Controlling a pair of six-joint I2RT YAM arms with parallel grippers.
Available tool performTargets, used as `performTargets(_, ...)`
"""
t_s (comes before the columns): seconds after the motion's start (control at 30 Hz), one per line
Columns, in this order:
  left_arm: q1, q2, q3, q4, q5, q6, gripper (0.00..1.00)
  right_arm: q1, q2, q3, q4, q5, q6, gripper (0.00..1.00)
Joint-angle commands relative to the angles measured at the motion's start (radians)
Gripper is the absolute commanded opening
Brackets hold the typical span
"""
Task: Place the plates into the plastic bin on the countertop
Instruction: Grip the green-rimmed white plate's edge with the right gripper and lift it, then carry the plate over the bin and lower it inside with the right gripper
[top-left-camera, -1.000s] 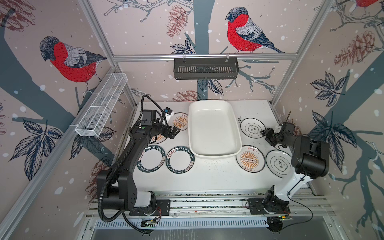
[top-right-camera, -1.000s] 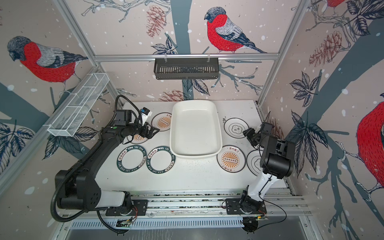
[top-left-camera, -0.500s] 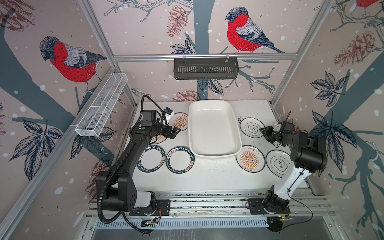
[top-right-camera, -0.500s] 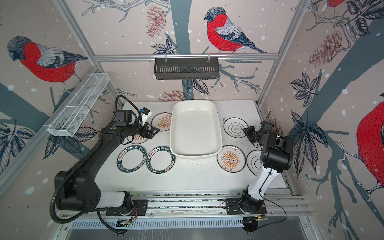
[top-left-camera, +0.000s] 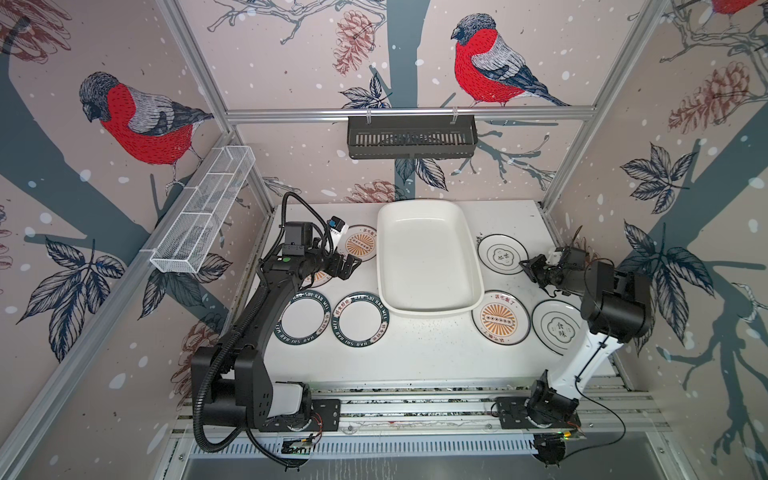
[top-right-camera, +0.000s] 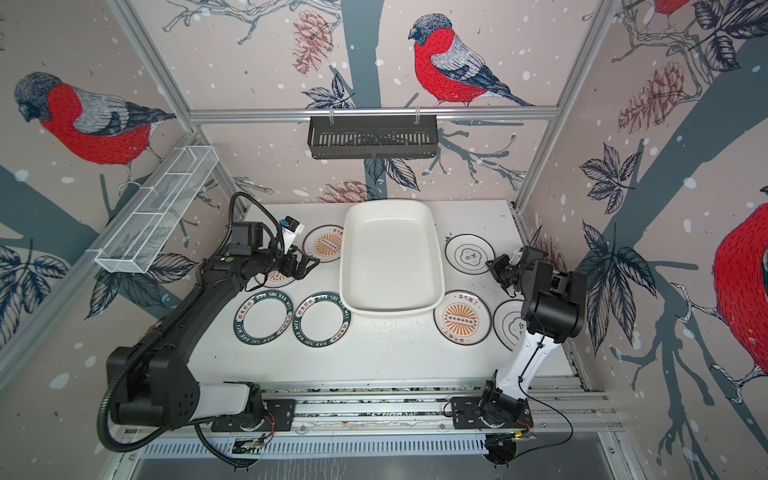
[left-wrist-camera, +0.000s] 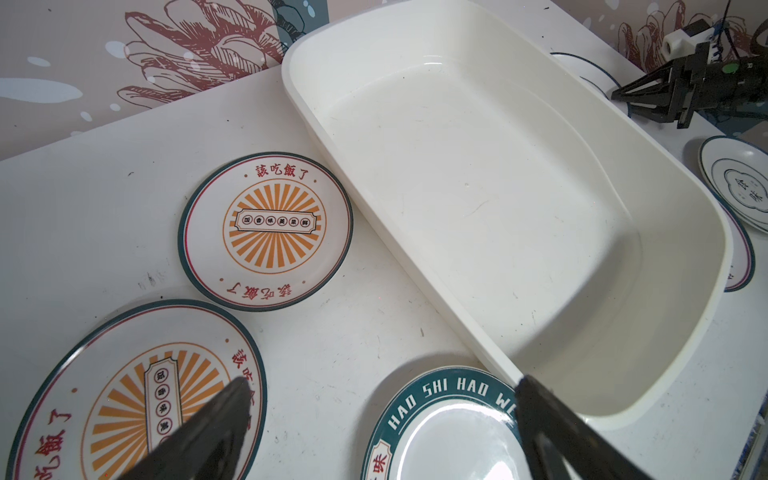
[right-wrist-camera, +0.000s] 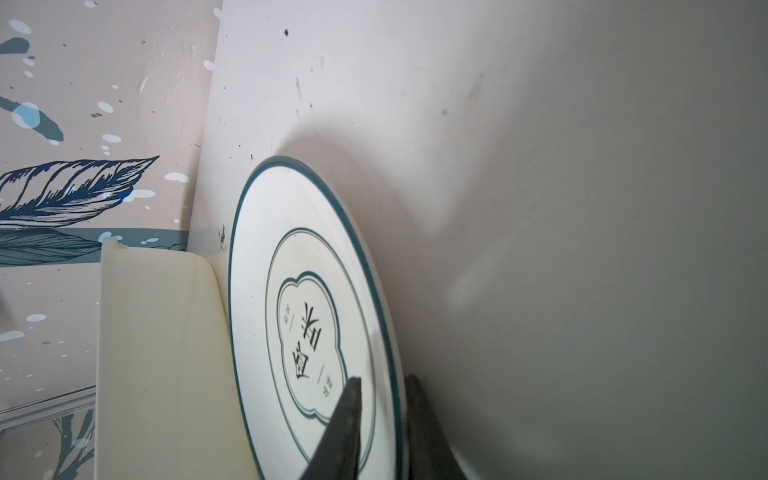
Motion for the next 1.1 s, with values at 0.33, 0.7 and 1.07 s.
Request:
performTargets(0.33, -0.001, -0.017, 0.0, 0.039, 0.014, -0.005, 0.98, -0.02, -0.01, -0.036, 0.054, -0.061, 0.044, 0.05)
performTargets(0.7, -0.001, -0.046, 0.005, 0.046, 0.002, -0.013, 0.98, -0.037, -0.123, -0.052, 0.127, -0.106, 0.119, 0.02)
performTargets(1.07, -0.001, -0.056, 0.007, 0.073, -0.013, -0.026, 0.98, 0.043, -0.346, 0.062, -0.048, -0.09, 0.091, 0.01)
